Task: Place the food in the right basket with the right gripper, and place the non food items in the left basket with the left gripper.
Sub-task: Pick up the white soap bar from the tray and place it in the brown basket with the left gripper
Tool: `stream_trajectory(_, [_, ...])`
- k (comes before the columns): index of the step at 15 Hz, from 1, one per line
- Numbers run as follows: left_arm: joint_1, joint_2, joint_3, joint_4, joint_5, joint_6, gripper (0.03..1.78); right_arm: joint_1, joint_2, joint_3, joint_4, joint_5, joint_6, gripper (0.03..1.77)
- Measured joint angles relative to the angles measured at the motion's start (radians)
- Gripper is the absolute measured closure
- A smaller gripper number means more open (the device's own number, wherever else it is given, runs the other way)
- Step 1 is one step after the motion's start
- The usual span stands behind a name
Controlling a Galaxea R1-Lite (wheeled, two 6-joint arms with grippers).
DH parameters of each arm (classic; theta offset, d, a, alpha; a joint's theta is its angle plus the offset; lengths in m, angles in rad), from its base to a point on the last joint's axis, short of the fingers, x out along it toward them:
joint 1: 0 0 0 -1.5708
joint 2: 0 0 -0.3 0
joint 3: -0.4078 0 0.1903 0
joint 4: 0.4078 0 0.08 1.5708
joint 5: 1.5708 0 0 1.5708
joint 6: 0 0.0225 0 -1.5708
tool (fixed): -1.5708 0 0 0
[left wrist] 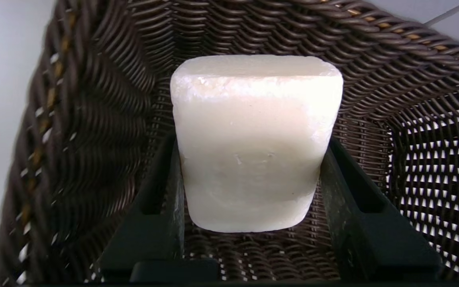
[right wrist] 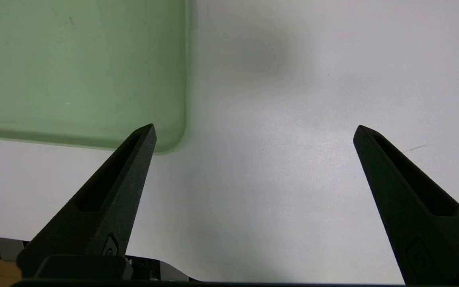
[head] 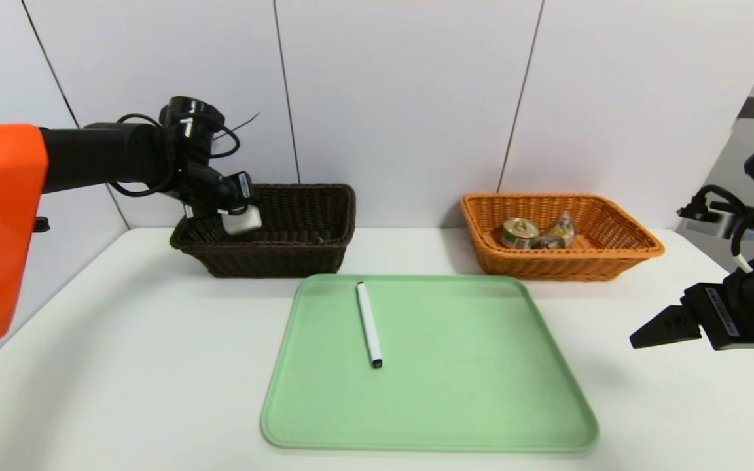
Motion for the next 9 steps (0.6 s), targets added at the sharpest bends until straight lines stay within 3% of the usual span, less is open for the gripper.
stream_trajectory(6, [0.001, 0.041, -0.001, -0.006, 0.0, 0.003, 0.84, 0.002, -0.002, 0.032, -0.044, -0.003, -0.001, 0.09])
stream_trajectory(9, [0.003, 0.044, -0.001, -0.007, 0.0, 0.003, 0.62, 0.004, -0.005, 0.039, -0.044, -0.003, -0.001, 0.09])
